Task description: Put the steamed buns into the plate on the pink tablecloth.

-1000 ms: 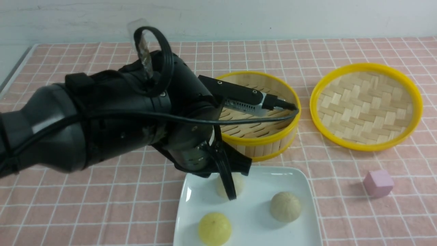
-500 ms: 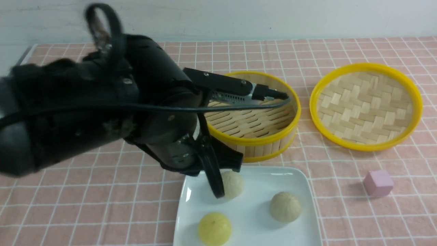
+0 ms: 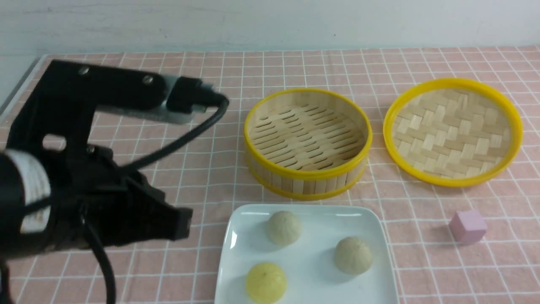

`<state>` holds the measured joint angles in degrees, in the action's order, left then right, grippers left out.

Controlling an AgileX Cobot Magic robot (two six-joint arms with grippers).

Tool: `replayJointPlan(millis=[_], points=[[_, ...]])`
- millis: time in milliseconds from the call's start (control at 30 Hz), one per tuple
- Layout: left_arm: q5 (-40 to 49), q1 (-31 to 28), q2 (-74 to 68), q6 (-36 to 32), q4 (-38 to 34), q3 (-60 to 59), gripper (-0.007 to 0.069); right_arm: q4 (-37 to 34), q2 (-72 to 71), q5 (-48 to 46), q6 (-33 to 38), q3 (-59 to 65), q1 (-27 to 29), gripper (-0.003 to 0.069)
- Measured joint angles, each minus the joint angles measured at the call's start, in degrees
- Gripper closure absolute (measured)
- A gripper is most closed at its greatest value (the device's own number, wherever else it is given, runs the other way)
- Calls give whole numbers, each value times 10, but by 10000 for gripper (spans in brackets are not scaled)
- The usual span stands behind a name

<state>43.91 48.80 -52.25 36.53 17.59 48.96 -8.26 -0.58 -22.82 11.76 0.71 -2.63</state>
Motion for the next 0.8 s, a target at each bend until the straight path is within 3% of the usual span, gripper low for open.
replayJointPlan(millis=[33,67,167,300,533,800], points=[[0,0,4,0,0,0,602,0,0,0,0,0,0,622],[-113,0,31,33,-7,-55,601,0,0,0,0,0,0,619],[-249,0,54,79,-5,-107,596,0,0,0,0,0,0,618],[-347,0,59,104,10,-141,591,0,0,0,0,0,0,617],[-339,0,48,115,70,-149,584,0,0,0,0,0,0,607],[-316,0,55,100,69,-149,576,0,0,-1,0,0,0,599]])
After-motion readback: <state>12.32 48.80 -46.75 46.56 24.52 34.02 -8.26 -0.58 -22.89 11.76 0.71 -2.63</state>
